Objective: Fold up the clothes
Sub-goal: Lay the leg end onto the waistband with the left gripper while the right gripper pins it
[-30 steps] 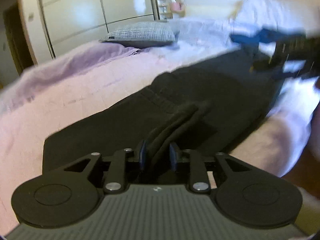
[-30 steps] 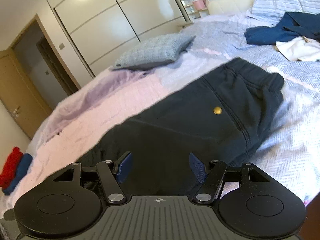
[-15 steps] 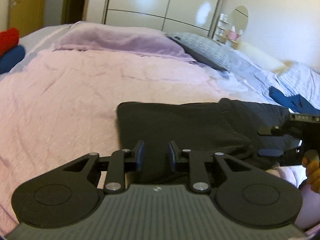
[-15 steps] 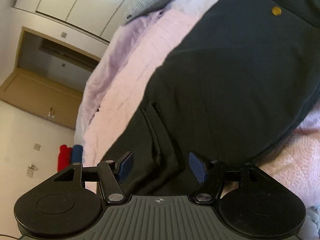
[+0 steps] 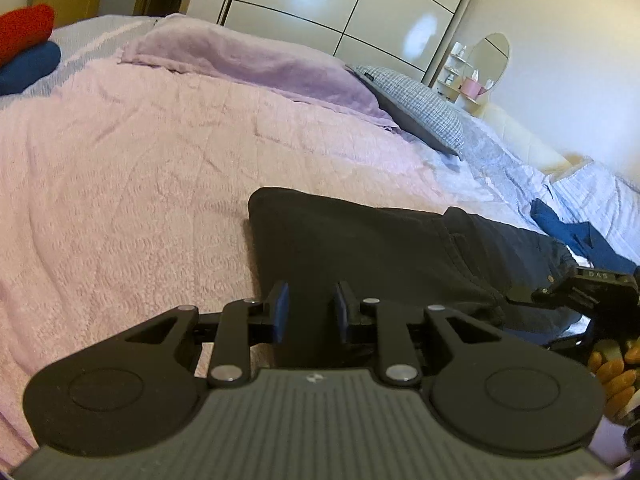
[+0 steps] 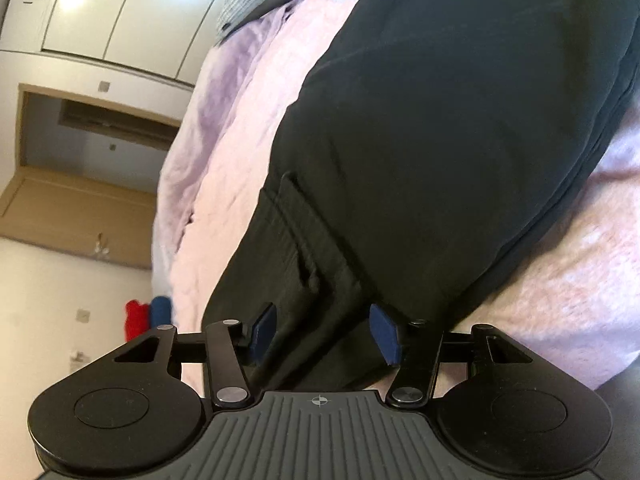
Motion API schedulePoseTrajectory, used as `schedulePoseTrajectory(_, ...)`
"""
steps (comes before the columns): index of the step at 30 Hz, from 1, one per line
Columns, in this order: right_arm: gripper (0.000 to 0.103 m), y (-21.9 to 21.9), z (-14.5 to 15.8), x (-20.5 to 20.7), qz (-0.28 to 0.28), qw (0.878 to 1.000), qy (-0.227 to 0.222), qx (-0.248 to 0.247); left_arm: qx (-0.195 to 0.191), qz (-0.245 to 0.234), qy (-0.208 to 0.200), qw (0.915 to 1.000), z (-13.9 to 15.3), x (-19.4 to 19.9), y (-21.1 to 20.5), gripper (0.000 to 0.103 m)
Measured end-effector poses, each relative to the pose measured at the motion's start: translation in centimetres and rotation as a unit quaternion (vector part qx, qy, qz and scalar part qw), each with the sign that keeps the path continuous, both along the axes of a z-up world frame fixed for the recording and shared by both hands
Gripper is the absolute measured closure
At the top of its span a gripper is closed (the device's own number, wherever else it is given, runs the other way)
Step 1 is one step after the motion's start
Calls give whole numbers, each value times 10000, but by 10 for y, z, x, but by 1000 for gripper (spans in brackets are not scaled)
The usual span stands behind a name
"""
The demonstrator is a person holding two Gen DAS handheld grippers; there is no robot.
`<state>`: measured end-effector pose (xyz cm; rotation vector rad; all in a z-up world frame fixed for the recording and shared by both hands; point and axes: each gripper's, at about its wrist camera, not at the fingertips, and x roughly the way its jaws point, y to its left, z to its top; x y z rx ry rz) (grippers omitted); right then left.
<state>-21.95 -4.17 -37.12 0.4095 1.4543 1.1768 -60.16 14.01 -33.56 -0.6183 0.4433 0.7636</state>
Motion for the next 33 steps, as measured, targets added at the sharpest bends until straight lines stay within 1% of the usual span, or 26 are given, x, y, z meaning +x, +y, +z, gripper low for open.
schedulePoseTrajectory(2,47,7,-4,-7,84,9999,27,103,17,1,-14,10000,1,-1,0,83)
schedulePoseTrajectory(3,48,12,-6,-12,128,9998,-9,157,25,1,-21,10000,1,-2,-1,83)
schedulePoseTrajectory(4,52,17,-6,-16,150,9996,-195,165,29,-1,-20,10000,2,-4,-1,83)
schedulePoseTrajectory(6,70,25,-4,-25,174,9969,-752,134,35,8,-19,10000,1,-8,-2,83)
schedulePoseTrajectory(7,73,28,-2,-28,199,9951,-955,145,22,26,-19,10000,0,-10,-2,83)
schedulePoseTrajectory(8,84,29,0,-33,248,9929,-1144,219,-2,49,-17,10000,-1,-12,-1,83)
schedulePoseTrajectory(9,89,29,4,-37,312,9898,-1350,330,-26,74,-14,10000,-2,-14,-1,83)
schedulePoseTrajectory(10,91,27,10,-43,377,9847,-1626,506,-46,108,2,9999,-3,-15,0,83)
schedulePoseTrajectory(11,92,22,20,-49,431,9767,-1934,818,-53,131,16,9999,-4,-15,1,83)
schedulePoseTrajectory(12,93,15,30,-55,477,9664,-2230,1189,-47,142,28,9999,-4,-15,1,83)
schedulePoseTrajectory(13,93,9,38,-59,497,9576,-2416,1488,-40,152,39,9999,-4,-15,2,83)
schedulePoseTrajectory(14,93,4,40,-60,474,9547,-2506,1535,-30,148,51,9999,-2,-15,2,83)
schedulePoseTrajectory(16,93,-2,38,-58,395,9538,-2652,1354,13,113,69,9999,0,-13,3,83)
schedulePoseTrajectory(17,93,-1,28,-53,353,9593,-2563,1135,36,93,83,9999,1,-11,3,84)
schedulePoseTrajectory(19,93,5,-1,-40,264,9746,-2162,522,73,41,149,9999,4,-7,4,84)
schedulePoseTrajectory(20,93,6,-12,-35,190,9794,-1968,418,98,7,185,9998,6,-4,4,84)
schedulePoseTrajectory(22,93,4,-8,-35,121,9791,-1955,541,156,-83,185,9997,11,0,3,84)
schedulePoseTrajectory(25,93,-1,10,-32,139,9740,-2004,1049,202,-213,173,9994,19,7,2,84)
schedulePoseTrajectory(26,93,-1,13,-31,154,9734,-1998,1113,201,-291,205,9992,21,10,1,84)
schedulePoseTrajectory(28,93,1,15,-29,190,9744,-1961,1081,236,-475,238,9983,24,15,-5,84)
schedulePoseTrajectory(30,93,3,15,-27,171,9781,-1798,1030,219,-721,195,9970,27,21,-16,84)
schedulePoseTrajectory(33,93,6,22,-27,169,9794,-1581,1248,72,-986,106,9950,19,31,-32,85)
